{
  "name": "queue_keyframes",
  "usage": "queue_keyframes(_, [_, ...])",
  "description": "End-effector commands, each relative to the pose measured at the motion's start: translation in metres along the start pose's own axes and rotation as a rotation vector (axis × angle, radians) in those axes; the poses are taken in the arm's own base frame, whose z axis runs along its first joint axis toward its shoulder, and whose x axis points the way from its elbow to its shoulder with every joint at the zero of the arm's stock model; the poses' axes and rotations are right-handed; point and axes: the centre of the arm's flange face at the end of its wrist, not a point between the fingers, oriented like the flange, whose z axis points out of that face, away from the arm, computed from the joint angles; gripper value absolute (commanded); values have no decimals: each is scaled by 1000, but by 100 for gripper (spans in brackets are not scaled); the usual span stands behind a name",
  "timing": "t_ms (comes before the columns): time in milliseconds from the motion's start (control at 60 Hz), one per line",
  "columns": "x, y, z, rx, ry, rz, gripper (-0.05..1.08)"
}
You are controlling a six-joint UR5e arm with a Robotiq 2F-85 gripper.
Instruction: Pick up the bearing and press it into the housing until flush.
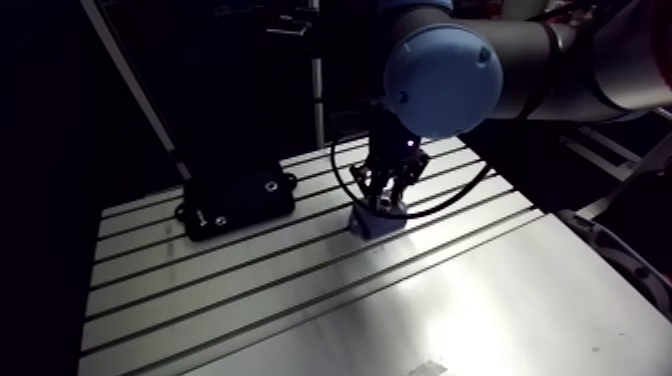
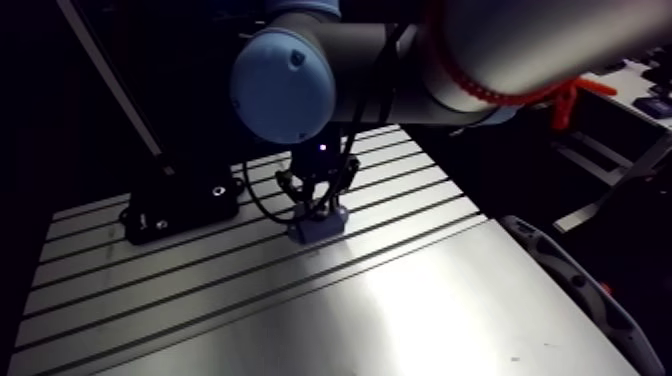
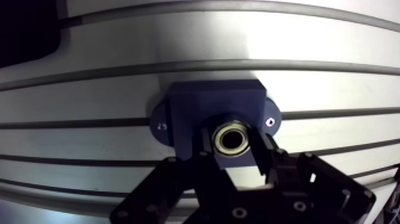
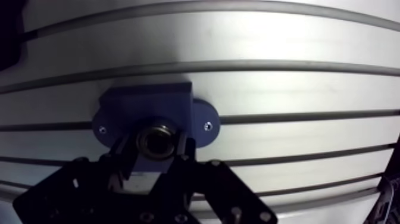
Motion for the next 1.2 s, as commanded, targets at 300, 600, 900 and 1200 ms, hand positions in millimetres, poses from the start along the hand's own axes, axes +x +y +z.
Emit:
queue_keyframes(300, [1, -2, -2, 0, 3, -4, 70])
queue_keyframes(600, [0, -4, -1, 1, 0, -5, 69])
queue_keyframes(900, [-1, -4, 0, 2, -2, -5, 69])
queue_keyframes(1200, [0, -6, -1, 0, 0, -8, 69])
